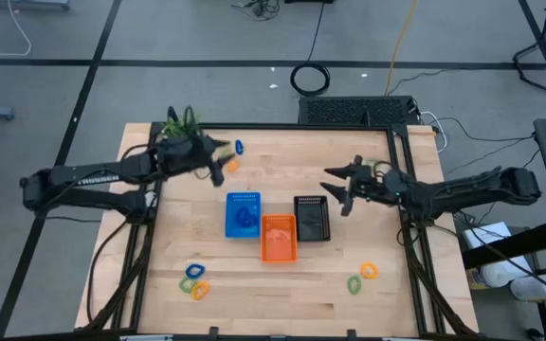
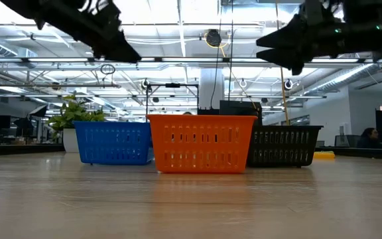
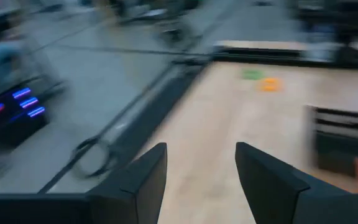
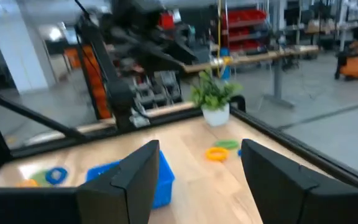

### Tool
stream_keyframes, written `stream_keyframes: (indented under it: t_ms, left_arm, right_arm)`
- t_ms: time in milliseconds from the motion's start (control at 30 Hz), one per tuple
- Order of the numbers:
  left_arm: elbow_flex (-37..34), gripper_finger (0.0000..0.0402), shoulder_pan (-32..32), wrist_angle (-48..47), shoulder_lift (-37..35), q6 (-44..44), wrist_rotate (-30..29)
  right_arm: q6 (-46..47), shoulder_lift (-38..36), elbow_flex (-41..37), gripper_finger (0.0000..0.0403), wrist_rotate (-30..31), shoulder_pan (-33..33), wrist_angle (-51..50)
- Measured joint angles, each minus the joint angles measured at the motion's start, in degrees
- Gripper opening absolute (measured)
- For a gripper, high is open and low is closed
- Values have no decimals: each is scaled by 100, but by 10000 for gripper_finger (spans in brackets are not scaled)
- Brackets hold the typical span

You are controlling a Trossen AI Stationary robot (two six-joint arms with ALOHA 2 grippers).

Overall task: Sort spring keychains
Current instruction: Put the blue spring keychain into the blue bin

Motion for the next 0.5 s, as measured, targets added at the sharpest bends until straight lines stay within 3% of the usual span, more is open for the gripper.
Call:
stream_keyframes:
  t_ms: [100,300,500]
  left_arm:
    - [262,200,458,-567,325,-134,-195]
    - [1665,200,1115,-2374,1747,-665,-152]
    - [2833,200,1615,-3105,3345,-1047,764]
  right_arm:
    - [54,-102,-340,212,9,0,495]
    - [76,-163,-456,212,14,0,772]
    - [85,-161,-456,212,15,2,757]
